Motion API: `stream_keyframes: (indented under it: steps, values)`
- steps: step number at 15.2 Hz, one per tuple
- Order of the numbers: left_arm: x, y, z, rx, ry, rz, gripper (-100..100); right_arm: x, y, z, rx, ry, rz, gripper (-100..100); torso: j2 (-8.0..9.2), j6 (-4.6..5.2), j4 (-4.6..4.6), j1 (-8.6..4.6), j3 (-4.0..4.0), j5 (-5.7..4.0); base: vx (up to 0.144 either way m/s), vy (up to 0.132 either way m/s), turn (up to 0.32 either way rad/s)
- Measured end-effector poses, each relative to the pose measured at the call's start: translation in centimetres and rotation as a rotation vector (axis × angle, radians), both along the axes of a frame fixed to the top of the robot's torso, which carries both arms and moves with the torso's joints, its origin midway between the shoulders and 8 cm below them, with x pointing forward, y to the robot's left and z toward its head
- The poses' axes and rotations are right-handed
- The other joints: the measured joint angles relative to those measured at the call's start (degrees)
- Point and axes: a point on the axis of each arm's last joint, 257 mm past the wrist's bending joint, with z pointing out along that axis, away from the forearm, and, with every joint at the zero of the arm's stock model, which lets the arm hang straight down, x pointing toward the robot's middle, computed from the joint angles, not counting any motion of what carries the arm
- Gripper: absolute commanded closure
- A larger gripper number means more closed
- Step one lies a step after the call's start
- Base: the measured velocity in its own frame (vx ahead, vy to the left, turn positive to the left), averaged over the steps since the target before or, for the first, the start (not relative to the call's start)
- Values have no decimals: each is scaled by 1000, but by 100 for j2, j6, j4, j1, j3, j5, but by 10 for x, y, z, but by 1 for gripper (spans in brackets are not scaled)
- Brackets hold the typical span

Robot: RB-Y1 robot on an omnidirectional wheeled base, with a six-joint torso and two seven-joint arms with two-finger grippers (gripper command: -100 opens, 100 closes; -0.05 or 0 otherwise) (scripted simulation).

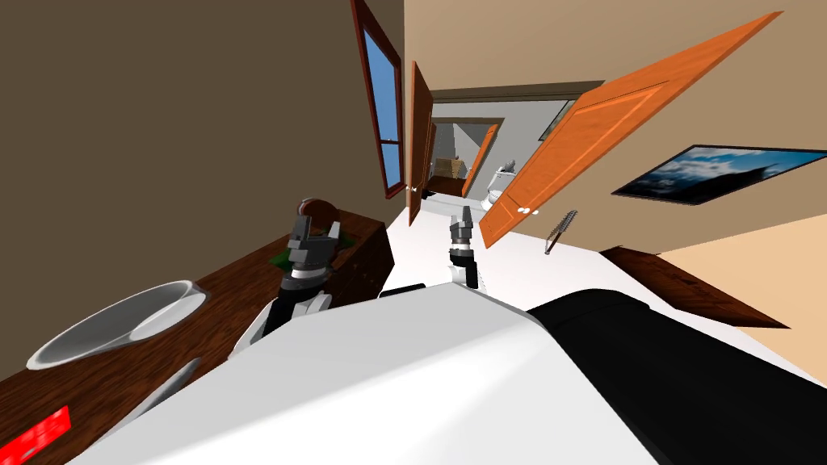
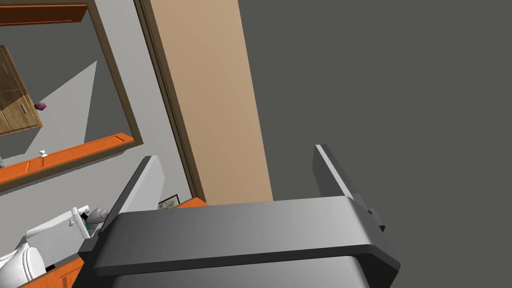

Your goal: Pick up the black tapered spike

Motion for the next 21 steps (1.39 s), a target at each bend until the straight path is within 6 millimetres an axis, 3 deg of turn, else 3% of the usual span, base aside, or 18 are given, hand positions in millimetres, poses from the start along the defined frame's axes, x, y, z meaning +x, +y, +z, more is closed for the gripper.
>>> stream_keyframes:
  steps: [13,21]
  values:
    - [10,-14,-69,173,195,-138,-100,0,0,0,0,0,0,0,-2,0,0,2,-1,0,48,-35,-2]
    - [10,-7,-113,280,318,-193,-100,0,0,0,0,0,0,0,-1,0,0,4,-1,0,56,-32,-3]
